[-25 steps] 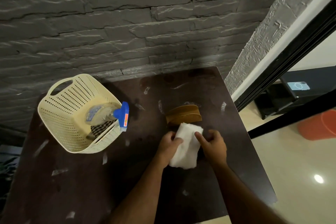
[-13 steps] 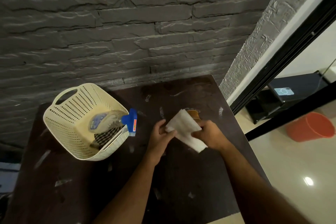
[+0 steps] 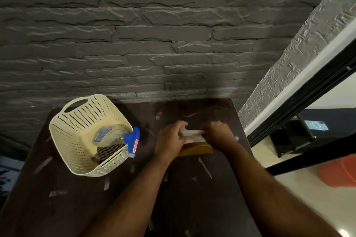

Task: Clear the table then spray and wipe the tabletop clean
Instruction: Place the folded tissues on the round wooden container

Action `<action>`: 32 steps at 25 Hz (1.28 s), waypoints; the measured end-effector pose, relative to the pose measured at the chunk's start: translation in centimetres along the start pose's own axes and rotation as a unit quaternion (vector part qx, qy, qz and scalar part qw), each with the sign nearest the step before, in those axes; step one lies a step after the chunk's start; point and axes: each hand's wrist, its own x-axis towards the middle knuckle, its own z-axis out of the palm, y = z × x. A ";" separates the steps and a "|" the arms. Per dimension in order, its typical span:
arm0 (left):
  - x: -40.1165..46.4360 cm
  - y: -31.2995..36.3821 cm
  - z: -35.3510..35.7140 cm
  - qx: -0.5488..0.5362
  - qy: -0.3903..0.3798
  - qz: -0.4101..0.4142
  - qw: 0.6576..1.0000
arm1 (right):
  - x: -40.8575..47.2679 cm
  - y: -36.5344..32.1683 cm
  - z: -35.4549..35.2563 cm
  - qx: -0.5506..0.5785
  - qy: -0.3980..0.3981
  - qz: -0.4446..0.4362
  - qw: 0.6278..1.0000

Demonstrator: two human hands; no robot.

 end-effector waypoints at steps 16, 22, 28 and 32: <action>-1.4 -0.3 1.6 0.054 -0.045 -0.020 0.997 | 0.3 3.3 3.4 0.081 -0.075 -0.004 0.994; -1.0 -0.6 2.2 0.042 -0.098 -0.152 0.983 | 0.6 3.5 4.1 0.055 -0.073 0.031 0.995; -0.6 -0.5 2.2 0.096 -0.081 -0.120 0.985 | 0.9 3.4 3.2 0.047 -0.120 0.012 0.992; -1.2 -1.0 1.9 0.169 -0.106 -0.041 0.979 | 0.6 3.3 2.1 0.047 -0.174 -0.009 0.984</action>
